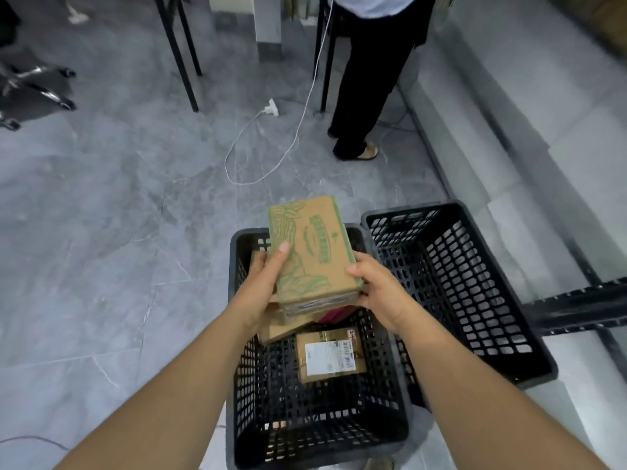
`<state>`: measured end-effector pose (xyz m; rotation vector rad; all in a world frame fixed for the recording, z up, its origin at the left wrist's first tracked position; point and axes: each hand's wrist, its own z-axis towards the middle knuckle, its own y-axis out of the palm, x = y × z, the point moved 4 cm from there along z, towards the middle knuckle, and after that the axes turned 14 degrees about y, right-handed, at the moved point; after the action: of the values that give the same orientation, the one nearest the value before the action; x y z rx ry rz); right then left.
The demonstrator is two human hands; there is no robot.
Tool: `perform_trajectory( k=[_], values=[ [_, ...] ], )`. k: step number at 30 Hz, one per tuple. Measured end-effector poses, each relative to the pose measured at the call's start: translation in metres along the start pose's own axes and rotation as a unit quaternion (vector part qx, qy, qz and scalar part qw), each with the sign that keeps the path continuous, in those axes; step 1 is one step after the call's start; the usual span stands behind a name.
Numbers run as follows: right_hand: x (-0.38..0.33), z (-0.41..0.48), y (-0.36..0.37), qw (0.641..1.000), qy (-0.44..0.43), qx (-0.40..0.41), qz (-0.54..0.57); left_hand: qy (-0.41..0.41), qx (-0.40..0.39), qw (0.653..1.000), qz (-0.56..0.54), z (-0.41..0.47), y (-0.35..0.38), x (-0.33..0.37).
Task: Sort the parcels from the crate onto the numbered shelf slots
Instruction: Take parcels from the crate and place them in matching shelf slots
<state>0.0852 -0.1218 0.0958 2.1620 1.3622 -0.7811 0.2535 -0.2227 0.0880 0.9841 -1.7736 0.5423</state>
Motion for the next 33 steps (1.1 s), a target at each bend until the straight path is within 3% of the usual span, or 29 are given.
perform_trajectory(
  k=[8,12,18,21,23,26,29,33],
  values=[
    [-0.031,-0.058,-0.012,1.0,-0.028,0.004,-0.013,0.05,-0.068,0.993,-0.078,-0.025,0.027,0.047],
    [-0.042,-0.087,-0.029,0.99,-0.07,0.103,-0.063,0.089,-0.045,0.995,-0.015,-0.03,0.046,0.066],
    [-0.06,-0.127,-0.038,0.928,-0.198,0.241,-0.206,0.112,-0.062,0.983,0.129,-0.049,0.098,0.094],
    [-0.062,-0.143,-0.044,0.888,-0.195,0.299,-0.291,0.109,-0.032,0.978,0.176,-0.056,0.121,0.101],
    [-0.062,-0.156,-0.051,0.894,-0.198,0.28,-0.288,0.111,-0.02,0.98,0.164,-0.058,0.129,0.103],
    [-0.058,-0.173,-0.075,0.953,-0.197,0.189,-0.13,0.125,-0.048,0.987,0.094,-0.063,0.134,0.106],
    [-0.046,-0.179,-0.098,0.98,-0.15,0.132,-0.006,0.14,-0.117,0.983,-0.003,-0.074,0.148,0.11],
    [-0.031,-0.188,-0.111,0.991,-0.132,0.038,-0.009,0.145,-0.193,0.969,-0.058,-0.09,0.17,0.111]
  ],
)
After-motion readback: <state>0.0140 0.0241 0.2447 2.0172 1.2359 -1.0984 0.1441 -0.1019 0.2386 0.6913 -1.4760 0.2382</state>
